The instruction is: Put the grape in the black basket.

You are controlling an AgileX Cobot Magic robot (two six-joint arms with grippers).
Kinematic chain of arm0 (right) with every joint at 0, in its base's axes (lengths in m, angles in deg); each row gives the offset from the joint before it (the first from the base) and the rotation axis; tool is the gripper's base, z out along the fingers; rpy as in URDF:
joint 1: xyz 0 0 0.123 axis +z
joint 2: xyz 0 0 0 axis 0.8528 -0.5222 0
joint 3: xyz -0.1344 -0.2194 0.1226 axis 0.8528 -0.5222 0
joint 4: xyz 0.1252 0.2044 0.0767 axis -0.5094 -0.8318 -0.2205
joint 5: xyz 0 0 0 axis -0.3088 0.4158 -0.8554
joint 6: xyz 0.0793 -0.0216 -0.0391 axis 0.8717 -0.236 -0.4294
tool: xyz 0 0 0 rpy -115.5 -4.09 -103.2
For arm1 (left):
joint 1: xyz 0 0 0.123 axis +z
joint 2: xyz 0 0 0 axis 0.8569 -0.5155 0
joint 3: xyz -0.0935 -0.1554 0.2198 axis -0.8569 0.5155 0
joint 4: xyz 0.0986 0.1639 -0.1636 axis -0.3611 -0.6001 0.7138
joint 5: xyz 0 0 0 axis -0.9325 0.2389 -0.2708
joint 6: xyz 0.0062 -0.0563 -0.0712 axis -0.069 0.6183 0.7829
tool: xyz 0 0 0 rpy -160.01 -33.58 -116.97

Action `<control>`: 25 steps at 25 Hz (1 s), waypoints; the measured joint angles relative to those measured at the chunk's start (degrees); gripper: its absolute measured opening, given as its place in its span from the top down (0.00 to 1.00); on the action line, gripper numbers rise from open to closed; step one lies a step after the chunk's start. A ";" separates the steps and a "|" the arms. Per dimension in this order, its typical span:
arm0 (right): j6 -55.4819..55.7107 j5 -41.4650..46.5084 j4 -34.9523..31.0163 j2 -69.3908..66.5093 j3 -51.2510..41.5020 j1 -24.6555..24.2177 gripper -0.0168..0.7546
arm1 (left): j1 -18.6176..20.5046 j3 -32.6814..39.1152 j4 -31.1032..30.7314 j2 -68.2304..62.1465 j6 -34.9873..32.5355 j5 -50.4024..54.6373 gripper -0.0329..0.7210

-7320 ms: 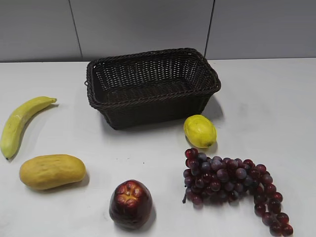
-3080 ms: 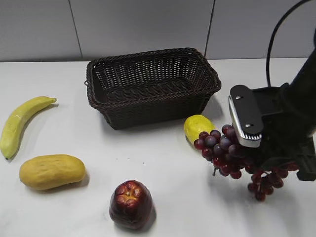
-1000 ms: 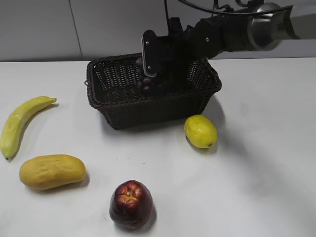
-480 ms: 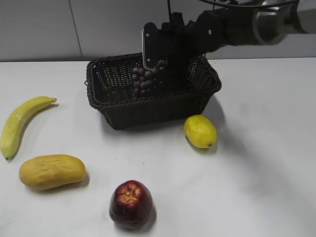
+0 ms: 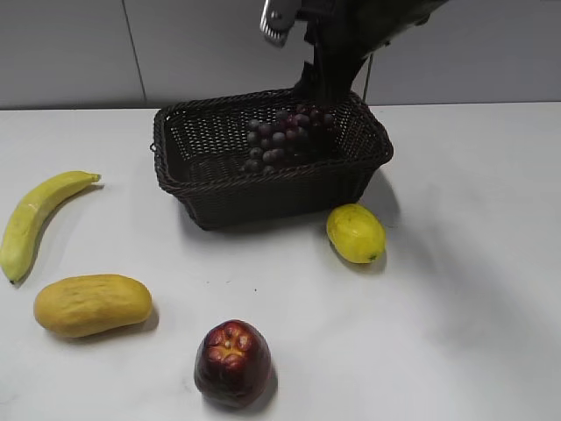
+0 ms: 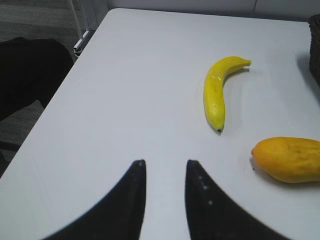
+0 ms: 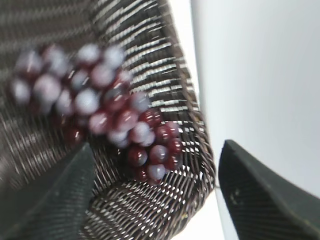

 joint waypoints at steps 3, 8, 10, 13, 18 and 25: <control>13.03 0.30 -0.34 3.86 0.00 -1.45 0.22 | 0.00 0.00 0.00 0.00 0.00 0.00 0.67; 29.90 1.95 -0.34 9.32 0.00 -7.43 0.22 | 0.00 0.00 0.00 0.00 0.00 0.00 0.67; 35.57 3.11 -0.34 11.30 0.06 -10.93 0.23 | 0.00 0.00 0.00 0.00 0.00 0.00 0.67; 41.96 8.27 -0.34 12.53 1.16 -15.81 0.23 | 0.00 0.00 0.00 0.00 0.00 0.00 0.67; 47.82 21.50 -0.34 12.58 2.46 -23.52 0.23 | 0.00 0.00 0.00 0.00 0.00 0.00 0.67; 49.61 42.72 2.11 12.59 3.00 -27.59 0.23 | 0.00 0.00 0.00 0.00 0.00 0.00 0.67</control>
